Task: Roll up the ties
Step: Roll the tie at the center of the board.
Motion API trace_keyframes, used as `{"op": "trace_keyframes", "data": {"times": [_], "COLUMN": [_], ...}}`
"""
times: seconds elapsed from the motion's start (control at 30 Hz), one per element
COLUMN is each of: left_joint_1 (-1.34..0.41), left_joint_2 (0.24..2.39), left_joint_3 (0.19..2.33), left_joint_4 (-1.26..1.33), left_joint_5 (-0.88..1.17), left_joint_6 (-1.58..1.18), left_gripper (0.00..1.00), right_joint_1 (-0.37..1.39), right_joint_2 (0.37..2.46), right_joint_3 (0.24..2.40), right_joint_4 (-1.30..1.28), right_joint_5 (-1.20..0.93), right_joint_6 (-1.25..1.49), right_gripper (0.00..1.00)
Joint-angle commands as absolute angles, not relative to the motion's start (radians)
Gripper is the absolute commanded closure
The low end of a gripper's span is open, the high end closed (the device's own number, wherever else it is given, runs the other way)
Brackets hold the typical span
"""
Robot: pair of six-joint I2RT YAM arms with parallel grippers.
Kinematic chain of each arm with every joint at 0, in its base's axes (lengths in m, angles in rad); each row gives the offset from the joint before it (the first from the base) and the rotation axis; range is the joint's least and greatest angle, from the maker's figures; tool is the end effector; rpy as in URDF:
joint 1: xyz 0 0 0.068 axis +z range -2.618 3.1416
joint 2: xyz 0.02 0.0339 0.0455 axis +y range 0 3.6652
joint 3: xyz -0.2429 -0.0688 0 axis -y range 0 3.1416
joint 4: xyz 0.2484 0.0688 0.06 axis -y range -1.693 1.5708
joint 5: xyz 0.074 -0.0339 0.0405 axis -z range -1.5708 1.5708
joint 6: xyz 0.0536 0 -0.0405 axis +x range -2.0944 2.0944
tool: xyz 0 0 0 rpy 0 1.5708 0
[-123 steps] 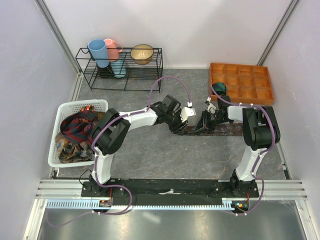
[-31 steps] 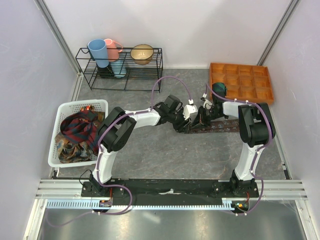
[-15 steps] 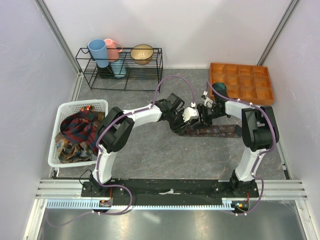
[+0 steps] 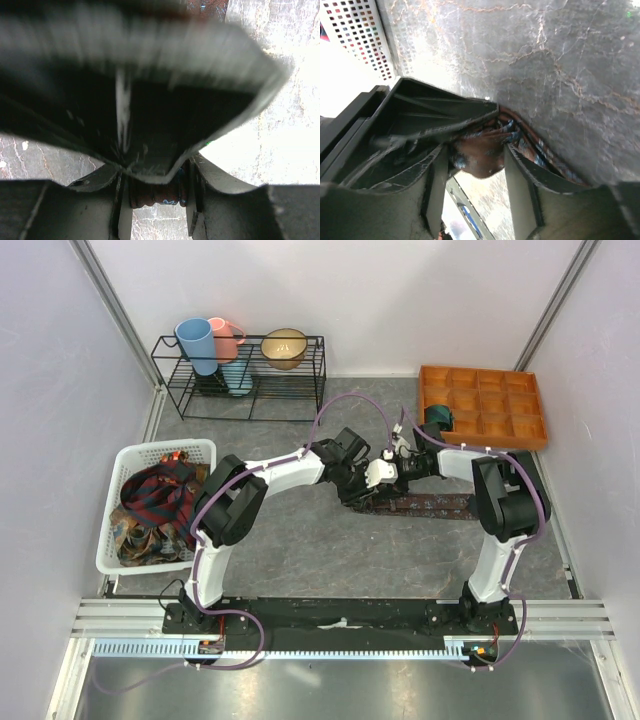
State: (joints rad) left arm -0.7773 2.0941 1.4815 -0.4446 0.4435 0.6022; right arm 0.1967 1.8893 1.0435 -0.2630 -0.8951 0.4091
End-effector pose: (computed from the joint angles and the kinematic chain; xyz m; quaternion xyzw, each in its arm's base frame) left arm 0.2970 -0.3245 0.1235 0.6435 0.6923 -0.2336 0.2282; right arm 0.3386 0.1101 0.1018 -0.0055 0.8831 0.4637 0.0713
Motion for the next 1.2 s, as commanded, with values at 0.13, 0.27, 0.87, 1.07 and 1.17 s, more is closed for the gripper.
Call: {"op": "trace_keyframes", "data": {"times": [0.13,0.27,0.87,1.07,1.17], "left_joint_1": [-0.785,-0.784,-0.736,-0.736,-0.736], "left_joint_2": [2.111,2.108,1.884,1.905,1.933], "left_joint_3": [1.473,1.476,1.238,1.19,1.183], "left_joint_4": [-0.548,-0.54,-0.083,0.03,0.087], "left_joint_5": [0.376,0.391,0.557,0.606,0.635], "left_joint_6": [0.644,0.617,0.394,0.351,0.336], "left_gripper": [0.79,0.64,0.37,0.32,0.31], "right_joint_1": [0.204,0.19,0.189,0.215,0.235], "right_joint_2": [1.936,1.944,1.891,1.904,1.911], "right_joint_3": [1.038,1.052,1.065,1.078,1.089], "right_joint_4": [-0.233,-0.353,-0.581,-0.6,-0.603], "right_joint_5": [-0.876,-0.781,-0.454,-0.37,-0.333], "right_joint_6": [0.402,0.295,0.058,0.049,0.048], "right_gripper": [0.71,1.0,1.0,1.0,1.0]}}
